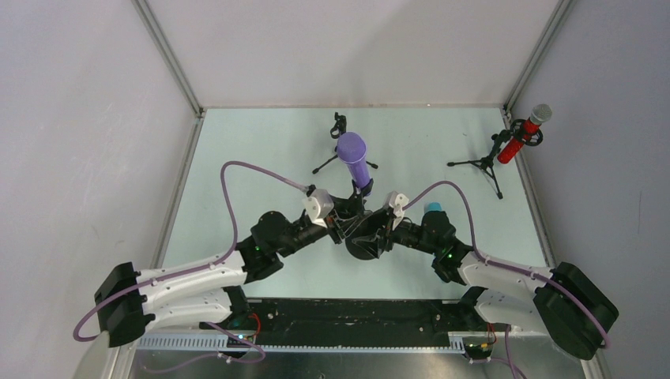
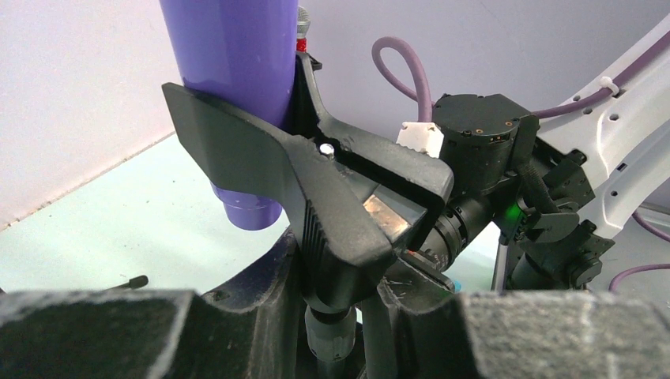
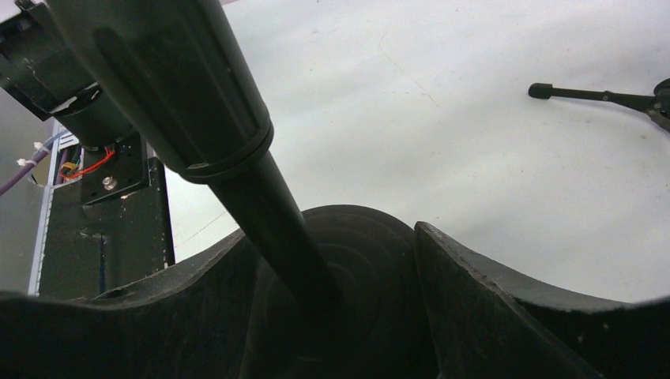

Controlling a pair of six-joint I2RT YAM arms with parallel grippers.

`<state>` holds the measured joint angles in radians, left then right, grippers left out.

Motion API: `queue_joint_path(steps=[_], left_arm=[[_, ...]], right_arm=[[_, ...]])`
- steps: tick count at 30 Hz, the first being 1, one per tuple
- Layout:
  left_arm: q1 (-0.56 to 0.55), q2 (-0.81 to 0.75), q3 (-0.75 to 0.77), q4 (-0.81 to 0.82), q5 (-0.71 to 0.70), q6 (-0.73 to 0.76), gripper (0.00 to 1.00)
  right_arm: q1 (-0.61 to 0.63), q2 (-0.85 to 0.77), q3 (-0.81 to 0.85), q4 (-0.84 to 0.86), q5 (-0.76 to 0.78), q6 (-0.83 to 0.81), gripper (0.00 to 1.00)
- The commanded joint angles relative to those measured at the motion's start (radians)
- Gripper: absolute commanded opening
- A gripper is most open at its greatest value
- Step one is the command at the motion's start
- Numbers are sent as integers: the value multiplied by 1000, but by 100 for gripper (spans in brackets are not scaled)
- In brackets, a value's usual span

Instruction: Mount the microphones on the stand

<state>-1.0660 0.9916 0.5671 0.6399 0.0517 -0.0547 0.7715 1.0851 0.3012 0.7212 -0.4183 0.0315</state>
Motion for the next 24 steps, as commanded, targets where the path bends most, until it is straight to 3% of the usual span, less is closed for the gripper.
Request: queue_joint_path(steps=[1, 24], left_arm=[[-6, -56, 90, 121, -27, 9, 0], [-7, -152, 191, 39, -30, 115, 0]], right_arm=[[12, 28, 29, -10, 40, -27, 76], [33, 62, 29, -62, 201, 10, 85]])
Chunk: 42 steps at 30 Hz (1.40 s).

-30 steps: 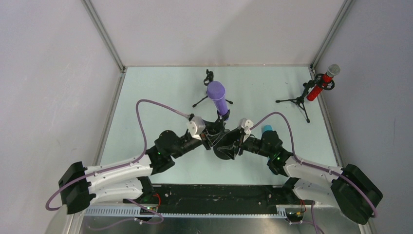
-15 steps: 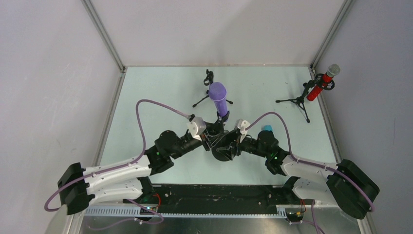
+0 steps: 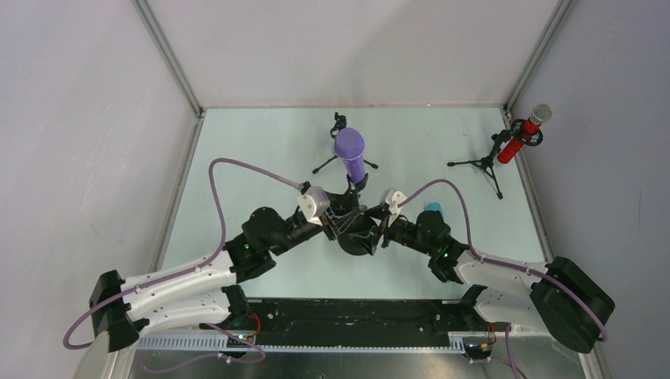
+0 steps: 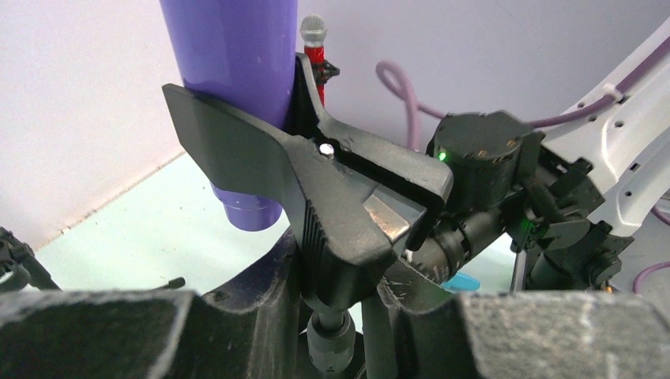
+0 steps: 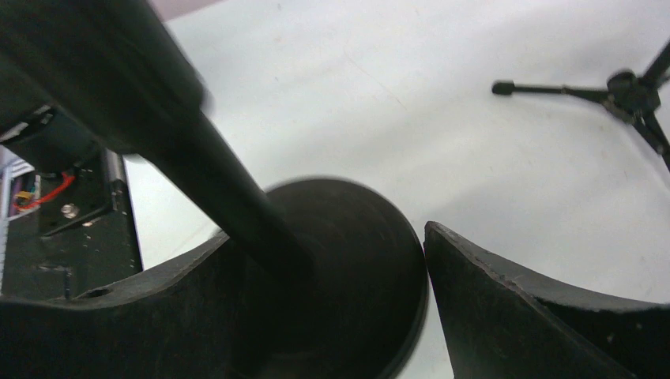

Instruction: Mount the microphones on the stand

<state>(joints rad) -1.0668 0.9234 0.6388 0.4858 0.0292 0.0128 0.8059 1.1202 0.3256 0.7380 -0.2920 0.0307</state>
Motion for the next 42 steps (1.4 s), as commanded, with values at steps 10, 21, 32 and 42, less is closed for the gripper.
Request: queue_joint_path(steps=[10, 21, 32, 42], left_arm=[[-5, -121, 164, 129, -45, 65, 0], [-5, -149, 216, 48, -95, 91, 0], [-4, -161, 285, -58, -162, 116, 0], [9, -172, 301, -98, -231, 168, 0]], right_arm=[[28, 57, 7, -100, 163, -5, 85], [125, 110, 76, -235, 427, -94, 85], [140, 125, 81, -275, 423, -94, 87], [143, 163, 82, -309, 438, -62, 87]])
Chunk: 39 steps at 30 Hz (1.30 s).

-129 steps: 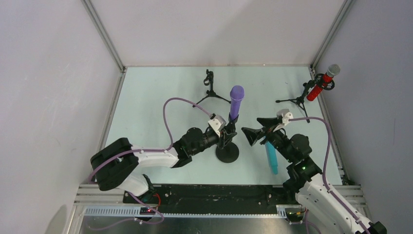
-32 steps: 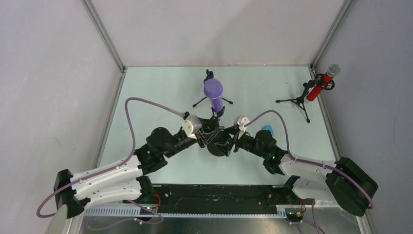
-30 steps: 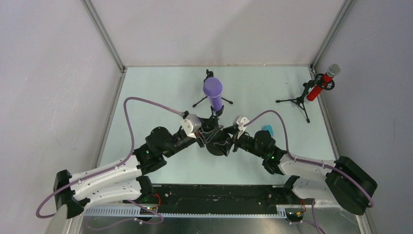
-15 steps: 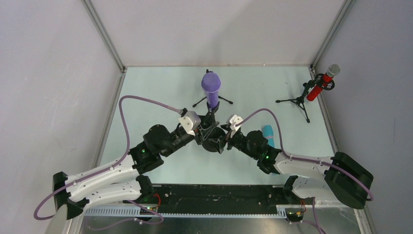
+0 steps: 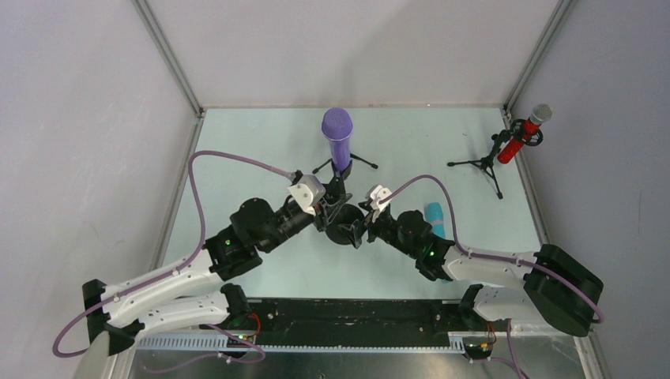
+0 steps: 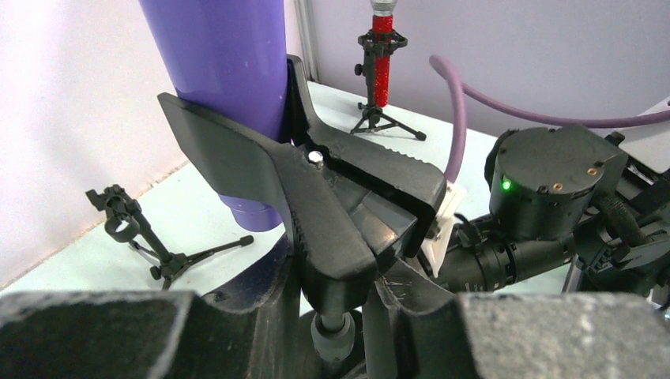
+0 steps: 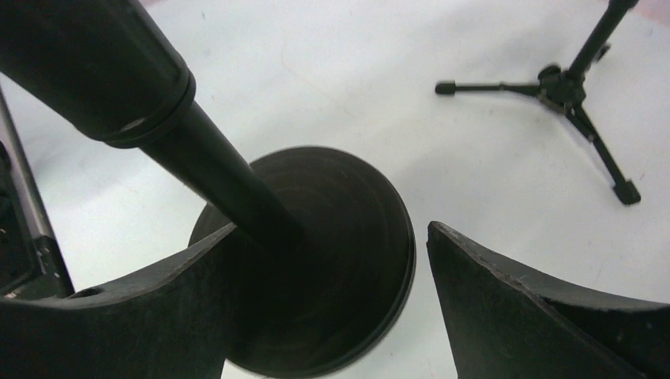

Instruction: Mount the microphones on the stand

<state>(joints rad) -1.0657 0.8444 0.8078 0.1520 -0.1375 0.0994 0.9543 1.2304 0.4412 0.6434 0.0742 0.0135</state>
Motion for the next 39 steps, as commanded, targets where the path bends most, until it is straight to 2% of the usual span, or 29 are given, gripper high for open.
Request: queue_joint_path(steps=[1, 11, 27, 31, 39], left_arm=[[7, -94, 130, 234, -78, 96, 0], [12, -113, 113, 206, -133, 152, 0], [30, -112, 48, 203, -184, 137, 0], [60, -94, 36, 203, -193, 101, 0], [177, -43, -8, 205, -123, 2, 0]], right_arm=[[-5, 61, -33, -217, 72, -40, 87], [2, 71, -28, -215, 61, -17, 88], [-10, -153, 19, -306, 30, -17, 93], [-39, -204, 19, -335, -14, 15, 94], [-96, -258, 19, -391, -57, 45, 94]])
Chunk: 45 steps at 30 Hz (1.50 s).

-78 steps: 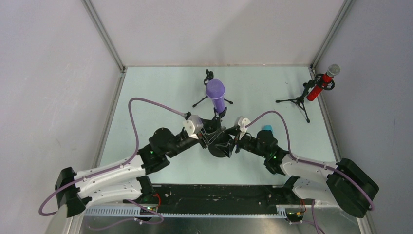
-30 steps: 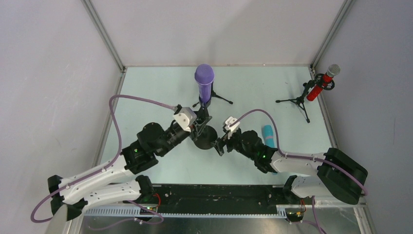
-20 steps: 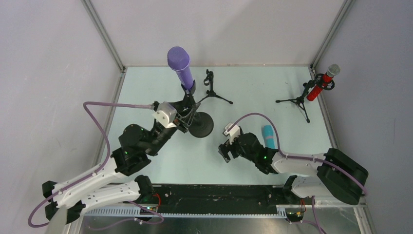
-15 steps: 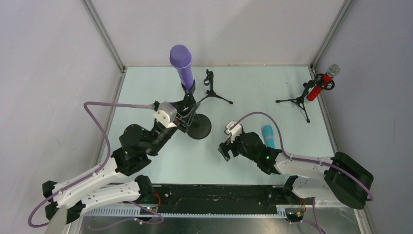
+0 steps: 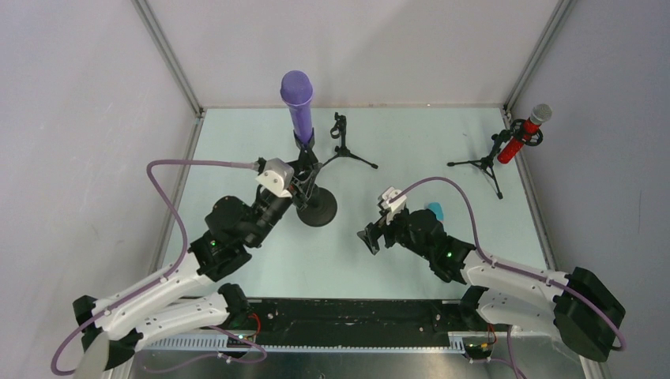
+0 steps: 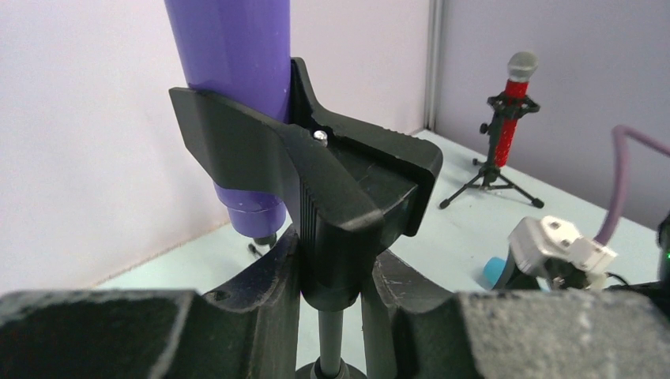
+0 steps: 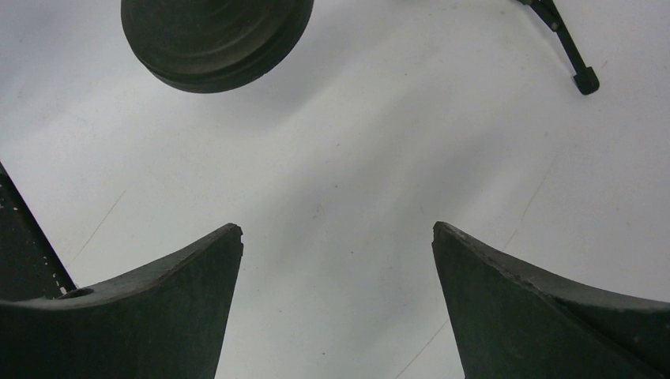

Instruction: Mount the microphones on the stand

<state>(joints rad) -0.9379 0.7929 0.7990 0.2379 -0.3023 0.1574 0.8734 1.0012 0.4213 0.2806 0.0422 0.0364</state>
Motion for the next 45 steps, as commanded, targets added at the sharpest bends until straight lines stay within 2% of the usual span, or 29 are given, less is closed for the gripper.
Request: queue_joint_path(steps=[1, 10, 15, 20, 28, 37, 45], left_arm=[[71, 19, -1, 119, 60, -70, 0], [196, 75, -27, 133, 119, -108, 0], [298, 87, -58, 138, 116, -148, 0], [415, 37, -97, 137, 84, -171, 0], [590, 83, -55, 137, 102, -169, 0], [618, 171, -44, 265, 89, -32, 0], [677, 244, -84, 456, 142, -36, 0]], right_arm=[[-23, -32, 39, -32, -26, 24, 95], [-79, -57, 37, -74, -76, 92, 96], [-112, -72, 37, -102, -92, 139, 97], [-184, -149, 38, -154, -127, 186, 98], [-255, -182, 37, -232, -128, 176, 99], [-294, -129, 38, -175, -143, 168, 99], [-320, -66, 38, -115, -175, 165, 99]])
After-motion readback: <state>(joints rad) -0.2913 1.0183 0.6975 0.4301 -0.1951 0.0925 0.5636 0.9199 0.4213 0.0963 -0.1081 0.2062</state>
